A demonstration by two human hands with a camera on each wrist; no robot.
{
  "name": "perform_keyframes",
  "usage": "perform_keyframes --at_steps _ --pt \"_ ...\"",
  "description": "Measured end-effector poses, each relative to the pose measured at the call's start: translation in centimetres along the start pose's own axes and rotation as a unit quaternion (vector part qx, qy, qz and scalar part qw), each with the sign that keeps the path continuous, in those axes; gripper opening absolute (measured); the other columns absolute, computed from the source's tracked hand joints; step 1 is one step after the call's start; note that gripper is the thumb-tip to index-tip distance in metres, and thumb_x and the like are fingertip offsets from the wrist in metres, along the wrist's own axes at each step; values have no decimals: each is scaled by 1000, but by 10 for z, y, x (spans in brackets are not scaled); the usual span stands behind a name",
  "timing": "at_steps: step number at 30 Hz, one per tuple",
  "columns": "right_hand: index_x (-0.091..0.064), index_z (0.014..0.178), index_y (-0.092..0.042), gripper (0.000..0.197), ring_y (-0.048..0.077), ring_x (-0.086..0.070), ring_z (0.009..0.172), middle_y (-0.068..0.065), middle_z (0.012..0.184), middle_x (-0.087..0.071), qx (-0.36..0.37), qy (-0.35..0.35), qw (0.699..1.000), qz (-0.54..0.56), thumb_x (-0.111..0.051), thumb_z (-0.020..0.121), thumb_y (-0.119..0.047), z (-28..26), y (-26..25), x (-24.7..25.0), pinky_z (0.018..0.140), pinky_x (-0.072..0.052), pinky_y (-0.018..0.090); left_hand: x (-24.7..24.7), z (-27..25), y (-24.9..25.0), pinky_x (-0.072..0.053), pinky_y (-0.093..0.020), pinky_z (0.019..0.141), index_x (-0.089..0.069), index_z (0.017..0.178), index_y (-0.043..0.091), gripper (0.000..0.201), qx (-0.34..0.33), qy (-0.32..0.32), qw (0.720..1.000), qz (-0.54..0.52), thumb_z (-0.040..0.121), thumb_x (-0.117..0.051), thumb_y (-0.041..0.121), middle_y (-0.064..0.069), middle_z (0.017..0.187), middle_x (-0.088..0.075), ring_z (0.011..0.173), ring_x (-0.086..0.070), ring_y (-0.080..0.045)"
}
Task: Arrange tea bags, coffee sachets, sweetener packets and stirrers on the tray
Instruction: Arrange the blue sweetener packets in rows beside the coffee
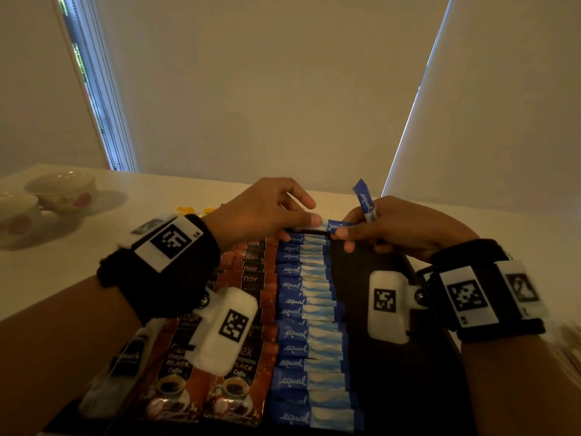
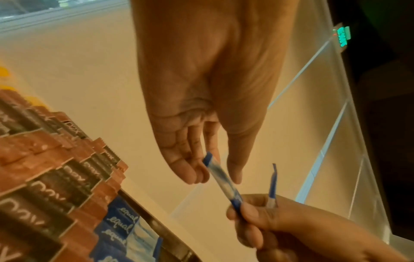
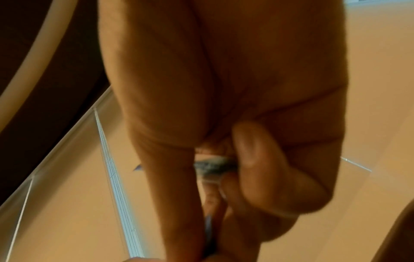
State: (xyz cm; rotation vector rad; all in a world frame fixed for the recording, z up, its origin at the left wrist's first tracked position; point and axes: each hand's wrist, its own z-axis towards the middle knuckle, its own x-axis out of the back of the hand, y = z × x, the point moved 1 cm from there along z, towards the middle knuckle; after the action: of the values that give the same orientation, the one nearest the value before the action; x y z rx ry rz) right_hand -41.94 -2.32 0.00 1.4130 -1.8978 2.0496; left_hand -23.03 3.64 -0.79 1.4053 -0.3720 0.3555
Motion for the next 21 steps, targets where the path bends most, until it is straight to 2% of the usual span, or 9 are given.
perform_keyframes --at_steps 3,6,9,11,14,15,17,19,21 --pt "-65 82 -10 10 5 -40 50 5 69 -65 1 29 998 51 -67 83 -20 0 -2 0 39 -30 13 -3 -2 1 -50 -14 56 -62 103 11 25 -7 10 999 -32 82 -69 23 -9 96 -68 75 -66 -8" --pt "-64 79 -13 10 3 -41 47 4 70 -65 0 19 999 28 -68 82 -21 -1 -2 1 39 -31 12 -2 -2 4 -51 -14 65 -67 97 14 16 -57 27 998 1 84 -67 24 2 93 -68 82 -63 -4" --pt "-66 72 -14 14 1 -42 46 3 67 -61 -4 12 1000 -25 -70 81 -23 -2 -3 0 40 -32 11 -6 -3 9 -42 -6 62 -70 85 16 6 -96 6 991 88 82 -69 22 9 84 -67 70 -57 8" --pt "-65 66 -13 20 1 -41 44 -2 59 -56 1 21 999 -33 -71 80 -26 -1 -4 -1 41 -31 12 -9 -2 7 -39 -5 57 -71 83 14 7 -87 -2 989 122 80 -72 20 8 79 -67 62 -54 10" --pt "-61 62 -11 27 0 -40 40 -10 42 -49 15 36 999 -14 -68 82 -27 -1 -6 -1 42 -31 12 -13 -1 3 -46 -11 62 -71 83 15 12 -46 -25 992 116 78 -74 26 7 77 -68 68 -60 3" --pt "-61 62 -12 26 0 -41 40 -10 42 -51 20 38 999 -5 -68 83 -27 -1 -7 -1 42 -32 12 -14 -1 3 -48 -15 62 -70 85 16 15 -32 -31 993 106 77 -74 29 6 77 -68 69 -62 0" --pt "-62 63 -13 24 1 -43 43 -9 48 -56 28 31 999 -5 -68 82 -25 -2 -9 -3 43 -34 12 -16 -1 4 -45 -15 53 -66 89 18 19 -12 -29 996 82 77 -74 30 5 73 -66 59 -59 0" --pt "-62 64 -12 23 1 -42 42 -8 50 -56 35 22 999 -10 -66 83 -25 -1 -10 -5 42 -33 12 -16 -3 7 -44 -13 49 -62 90 15 16 -5 -38 997 63 80 -72 24 3 69 -64 54 -57 -1" --pt "-63 70 -12 25 0 -42 41 -7 54 -59 31 17 999 7 -63 85 -32 -2 -11 -6 41 -33 11 -15 -5 10 -48 -13 52 -61 90 6 14 -2 -38 999 17 82 -70 14 -2 70 -65 55 -60 -3"
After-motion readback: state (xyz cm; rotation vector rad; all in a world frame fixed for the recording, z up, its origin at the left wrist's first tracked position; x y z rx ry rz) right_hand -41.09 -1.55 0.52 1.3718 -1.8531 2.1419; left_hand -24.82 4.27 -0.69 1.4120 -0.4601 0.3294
